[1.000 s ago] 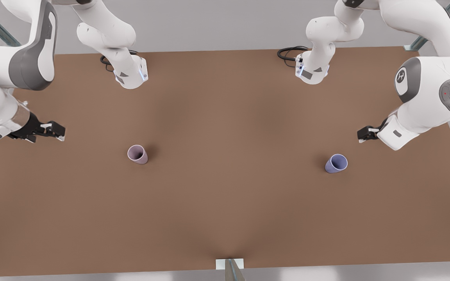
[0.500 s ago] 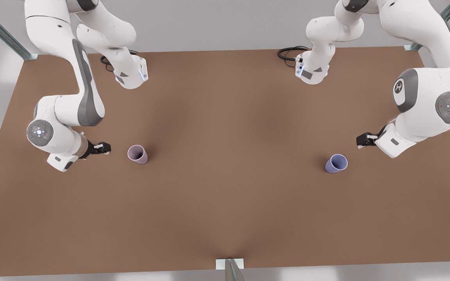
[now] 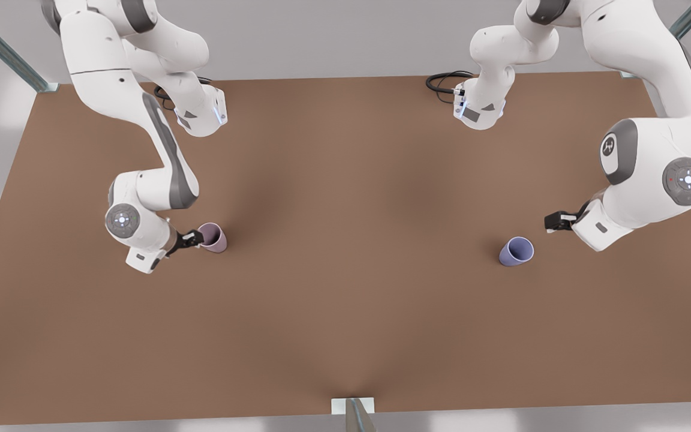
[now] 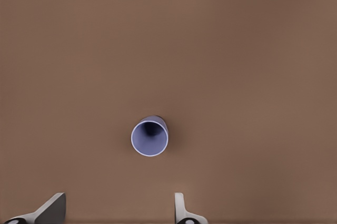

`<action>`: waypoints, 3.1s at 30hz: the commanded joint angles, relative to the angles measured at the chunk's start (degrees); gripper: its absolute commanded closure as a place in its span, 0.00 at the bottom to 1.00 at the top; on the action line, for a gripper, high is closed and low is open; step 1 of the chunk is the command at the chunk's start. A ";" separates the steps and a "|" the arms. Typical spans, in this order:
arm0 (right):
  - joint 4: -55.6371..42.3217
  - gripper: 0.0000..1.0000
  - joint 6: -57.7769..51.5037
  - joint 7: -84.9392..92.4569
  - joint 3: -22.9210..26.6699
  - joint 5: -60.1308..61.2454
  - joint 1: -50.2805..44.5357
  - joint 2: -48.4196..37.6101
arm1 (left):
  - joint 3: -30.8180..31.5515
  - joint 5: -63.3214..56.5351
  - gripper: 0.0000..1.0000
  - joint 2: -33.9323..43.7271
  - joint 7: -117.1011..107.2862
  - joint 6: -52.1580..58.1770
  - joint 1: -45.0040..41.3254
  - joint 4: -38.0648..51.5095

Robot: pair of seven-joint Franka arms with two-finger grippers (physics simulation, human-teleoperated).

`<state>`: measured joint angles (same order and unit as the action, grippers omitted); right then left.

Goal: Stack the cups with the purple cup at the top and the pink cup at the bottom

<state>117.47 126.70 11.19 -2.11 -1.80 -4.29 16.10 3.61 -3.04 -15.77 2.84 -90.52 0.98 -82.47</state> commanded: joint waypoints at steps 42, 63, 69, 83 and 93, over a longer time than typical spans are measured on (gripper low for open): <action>5.58 0.79 6.81 -2.04 -0.88 0.21 -7.30 -2.74 | -0.09 -0.03 0.00 -1.46 0.58 -1.06 0.86 -0.15; -64.30 0.79 -6.55 -59.18 0.88 6.02 -38.95 43.22 | -0.09 0.41 0.00 -4.01 0.76 -2.99 1.04 -0.15; -64.47 0.44 -5.49 -59.18 0.61 6.02 -38.95 44.46 | -1.50 1.46 0.00 -5.51 0.85 -13.79 0.95 -7.43; -45.06 0.22 -7.95 -55.06 0.61 7.42 -32.01 18.63 | -5.19 2.60 0.00 -5.15 4.19 -36.56 0.95 -27.75; -37.48 0.00 -40.99 -4.69 4.66 5.23 6.49 -6.61 | -6.07 2.78 0.00 -7.53 6.82 -48.96 1.21 -35.92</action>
<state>81.06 99.20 -27.13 2.00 3.62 3.50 9.74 -2.46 -0.19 -23.05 6.79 -134.53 2.19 -118.33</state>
